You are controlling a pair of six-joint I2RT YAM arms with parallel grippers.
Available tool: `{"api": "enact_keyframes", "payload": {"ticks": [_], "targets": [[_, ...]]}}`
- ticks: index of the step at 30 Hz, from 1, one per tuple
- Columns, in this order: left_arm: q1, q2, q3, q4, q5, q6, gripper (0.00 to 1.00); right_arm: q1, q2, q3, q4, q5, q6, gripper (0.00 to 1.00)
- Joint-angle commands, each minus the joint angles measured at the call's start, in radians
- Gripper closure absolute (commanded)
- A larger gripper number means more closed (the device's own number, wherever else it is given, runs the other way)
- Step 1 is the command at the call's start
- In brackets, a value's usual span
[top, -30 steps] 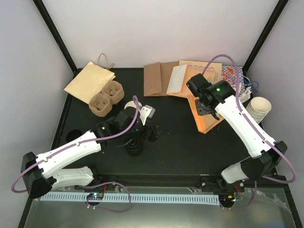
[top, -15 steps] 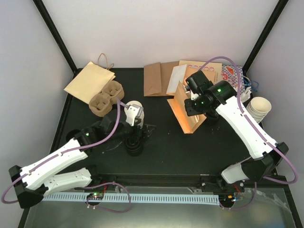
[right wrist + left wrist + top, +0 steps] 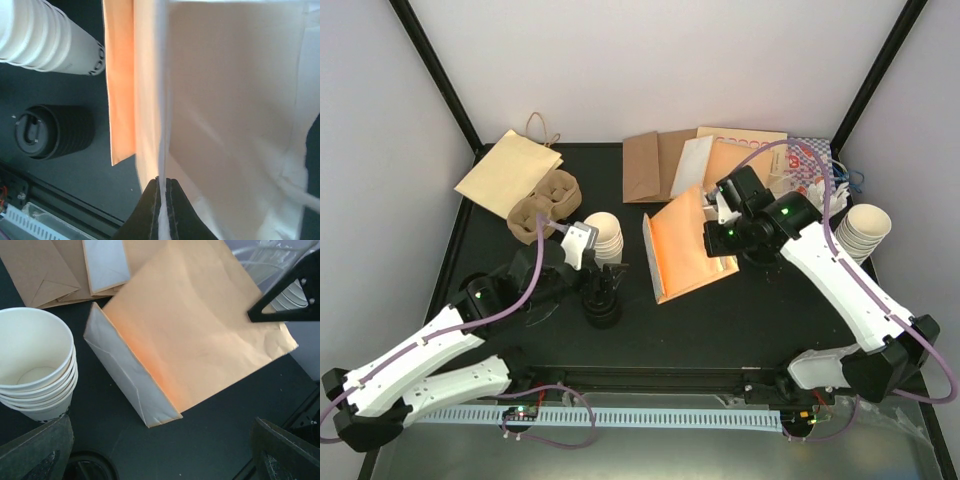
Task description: Pack the takeout coffee
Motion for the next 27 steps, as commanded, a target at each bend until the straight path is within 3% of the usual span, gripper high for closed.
{"api": "enact_keyframes", "payload": {"ticks": [1, 17, 27], "targets": [[-0.003, -0.025, 0.019, -0.037, -0.030, 0.005, 0.01, 0.004, -0.047, -0.091, 0.023, 0.018, 0.030, 0.99], [-0.003, -0.011, 0.034, -0.040, -0.038, 0.014, 0.01, 0.007, -0.184, -0.345, 0.063, -0.086, 0.062, 0.99], [-0.003, -0.010, 0.040, -0.048, -0.047, 0.014, 0.01, 0.009, -0.290, -0.480, 0.266, -0.014, 0.268, 0.99]]}}
